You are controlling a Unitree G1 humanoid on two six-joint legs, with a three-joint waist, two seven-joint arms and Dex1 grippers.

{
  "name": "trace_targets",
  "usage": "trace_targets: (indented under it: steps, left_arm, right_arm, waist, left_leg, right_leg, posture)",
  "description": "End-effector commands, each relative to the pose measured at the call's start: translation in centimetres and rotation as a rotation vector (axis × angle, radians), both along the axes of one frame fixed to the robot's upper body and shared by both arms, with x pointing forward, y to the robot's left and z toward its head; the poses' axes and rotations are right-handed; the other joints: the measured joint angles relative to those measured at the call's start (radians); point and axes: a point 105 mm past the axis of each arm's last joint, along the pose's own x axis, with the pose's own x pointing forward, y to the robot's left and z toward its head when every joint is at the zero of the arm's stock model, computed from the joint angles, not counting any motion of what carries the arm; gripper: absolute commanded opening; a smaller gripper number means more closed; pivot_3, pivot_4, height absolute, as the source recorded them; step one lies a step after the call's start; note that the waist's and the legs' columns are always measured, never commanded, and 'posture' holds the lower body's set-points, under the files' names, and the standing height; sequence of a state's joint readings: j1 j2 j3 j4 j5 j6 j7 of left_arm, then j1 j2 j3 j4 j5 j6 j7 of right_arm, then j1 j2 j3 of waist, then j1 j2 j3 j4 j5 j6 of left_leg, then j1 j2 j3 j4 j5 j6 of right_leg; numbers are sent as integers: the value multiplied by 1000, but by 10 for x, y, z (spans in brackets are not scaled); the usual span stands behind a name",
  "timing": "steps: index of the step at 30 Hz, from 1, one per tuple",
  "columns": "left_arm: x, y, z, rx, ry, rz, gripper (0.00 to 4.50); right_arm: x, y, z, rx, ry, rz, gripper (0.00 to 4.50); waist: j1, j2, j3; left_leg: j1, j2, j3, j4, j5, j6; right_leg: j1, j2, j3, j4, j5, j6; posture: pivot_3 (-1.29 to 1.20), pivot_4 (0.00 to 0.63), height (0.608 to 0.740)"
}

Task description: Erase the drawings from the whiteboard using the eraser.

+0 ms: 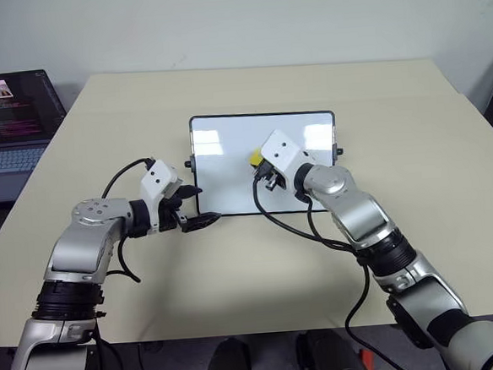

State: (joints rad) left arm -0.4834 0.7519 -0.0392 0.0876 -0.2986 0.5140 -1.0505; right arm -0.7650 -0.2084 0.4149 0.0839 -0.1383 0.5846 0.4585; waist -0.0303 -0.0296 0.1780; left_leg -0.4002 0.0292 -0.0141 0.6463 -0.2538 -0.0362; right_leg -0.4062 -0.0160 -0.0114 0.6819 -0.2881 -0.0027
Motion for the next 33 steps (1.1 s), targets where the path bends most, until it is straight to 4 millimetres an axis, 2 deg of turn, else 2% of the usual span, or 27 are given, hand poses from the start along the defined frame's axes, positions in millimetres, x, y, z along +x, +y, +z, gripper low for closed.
trace_targets:
  steps: [1, 3, 5, 11, 13, 16, 21, 24, 30, 33]
  left_arm:
    - [1, -5, 14, 7, -62, -29, 4500]
    - [2, -8, 17, -2, -68, -35, 4500]
    - [2, -9, 18, -4, -70, -40, 4500]
    - [3, -10, 17, 2, -68, -48, 4500]
    - [3, -11, 17, 2, -66, -51, 4500]
    - [3, -11, 16, 2, -61, -54, 4500]
    - [3, -9, 14, 2, -54, -50, 4500]
    - [3, -6, 10, 9, -41, -38, 4500]
    - [1, -2, 6, 26, -35, -34, 4500]
    - [-1, 1, 0, 64, -30, -35, 4500]
  right_arm:
    - [-9, 0, -23, -108, 66, 62, 1352]
    - [-13, -3, -33, -145, 99, 78, 1352]
    - [-11, -4, -32, -148, 89, 70, 1352]
    - [15, -13, 8, -53, -29, -50, 1352]
    - [21, -19, 14, -45, -38, -76, 1352]
    - [20, -22, 4, -82, -6, -65, 1352]
    - [-2, -13, -30, -166, 120, 44, 1352]
    - [-7, -13, -37, -188, 143, 64, 1352]
    - [18, -22, -1, -114, -7, -57, 1352]
    - [23, -28, 6, -114, -30, -81, 1352]
  waist:
    - [0, 0, 0]
    - [0, 0, 0]
    - [0, 0, 0]
    - [0, 0, 0]
    - [0, 0, 0]
    - [0, 0, 0]
    - [0, -1, 0]
    - [0, -1, 0]
    - [0, 0, 0]
    - [0, 0, 0]
  left_leg:
    - [0, 0, 0, 0, 0, 0]
    - [1, 0, 0, 1, 0, 0]
    - [2, 0, 0, 1, 0, 0]
    - [4, 0, -1, 6, 0, 0]
    - [4, 0, -1, 9, 0, 0]
    - [3, 0, -2, 12, 0, 0]
    - [2, 0, -2, 13, 0, 0]
    - [3, 0, -2, 14, 0, 0]
    - [3, 0, -2, 15, 0, 1]
    - [3, 0, -2, 15, 1, 1]
  right_leg:
    - [0, 0, 0, 0, 0, 0]
    - [0, 0, 0, 1, 0, 0]
    - [1, 0, 0, 3, 0, 0]
    - [1, 0, 0, 13, 0, 0]
    - [1, 0, 0, 15, 0, 0]
    - [1, 0, -1, 16, 0, 0]
    - [1, 0, -1, 16, 0, 0]
    - [1, 1, -1, 16, 0, 0]
    - [1, 1, -1, 17, 1, 0]
    - [1, 1, -1, 17, 1, 0]
  posture:
    - [0, 150, 740]
    - [0, 150, 740]
    - [0, 150, 740]
    - [0, 150, 740]
    - [0, 150, 740]
    - [0, 150, 740]
    - [0, 150, 740]
    - [0, 150, 740]
    - [0, 150, 740]
    - [0, 150, 740]
